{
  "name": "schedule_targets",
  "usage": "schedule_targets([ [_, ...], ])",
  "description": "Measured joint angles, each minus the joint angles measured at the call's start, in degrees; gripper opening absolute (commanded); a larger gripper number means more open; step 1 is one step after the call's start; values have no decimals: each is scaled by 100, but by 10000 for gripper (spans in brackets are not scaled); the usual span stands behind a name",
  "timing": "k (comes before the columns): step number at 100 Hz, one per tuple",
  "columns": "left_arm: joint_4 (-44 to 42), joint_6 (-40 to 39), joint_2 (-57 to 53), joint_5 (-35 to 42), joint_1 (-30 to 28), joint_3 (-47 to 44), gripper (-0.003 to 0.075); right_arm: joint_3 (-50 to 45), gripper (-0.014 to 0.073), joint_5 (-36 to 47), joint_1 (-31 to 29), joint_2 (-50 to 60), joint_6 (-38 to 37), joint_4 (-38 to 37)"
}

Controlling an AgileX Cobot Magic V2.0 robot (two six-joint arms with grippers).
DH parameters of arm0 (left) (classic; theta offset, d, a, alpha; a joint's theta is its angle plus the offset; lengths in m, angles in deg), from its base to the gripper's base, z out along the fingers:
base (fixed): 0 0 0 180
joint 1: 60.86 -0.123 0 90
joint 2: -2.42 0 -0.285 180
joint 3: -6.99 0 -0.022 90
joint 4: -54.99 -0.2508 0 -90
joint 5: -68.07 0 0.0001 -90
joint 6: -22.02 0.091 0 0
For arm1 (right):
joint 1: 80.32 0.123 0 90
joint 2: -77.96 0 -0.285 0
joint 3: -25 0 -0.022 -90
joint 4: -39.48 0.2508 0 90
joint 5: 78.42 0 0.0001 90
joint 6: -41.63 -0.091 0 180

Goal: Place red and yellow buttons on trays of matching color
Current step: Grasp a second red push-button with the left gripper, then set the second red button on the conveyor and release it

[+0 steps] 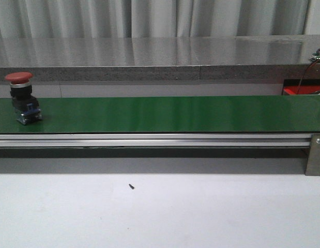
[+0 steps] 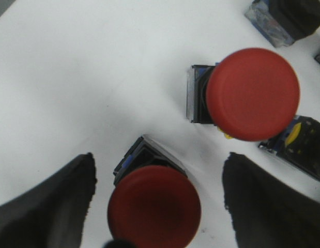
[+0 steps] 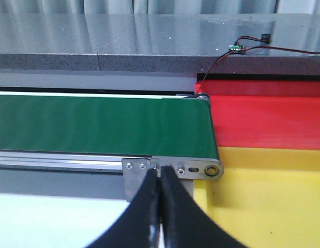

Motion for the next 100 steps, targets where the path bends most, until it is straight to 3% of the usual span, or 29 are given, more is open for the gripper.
schedule_targets([
  [12, 0, 0, 47, 24, 0, 0, 200, 0, -67, 0, 0, 0, 0, 0],
  [25, 0, 12, 62, 39, 0, 0, 119, 0, -67, 0, 0, 0, 0, 0],
  [48, 0, 24, -73, -287, -51, 0, 117, 0, -67, 0, 0, 0, 0, 0],
  [74, 14, 24, -1166, -741, -71, 113, 117, 0, -67, 0, 0, 0, 0, 0],
  [100, 12, 81, -1467, -1228, 749, 875, 117, 0, -67, 0, 0, 0, 0, 0],
])
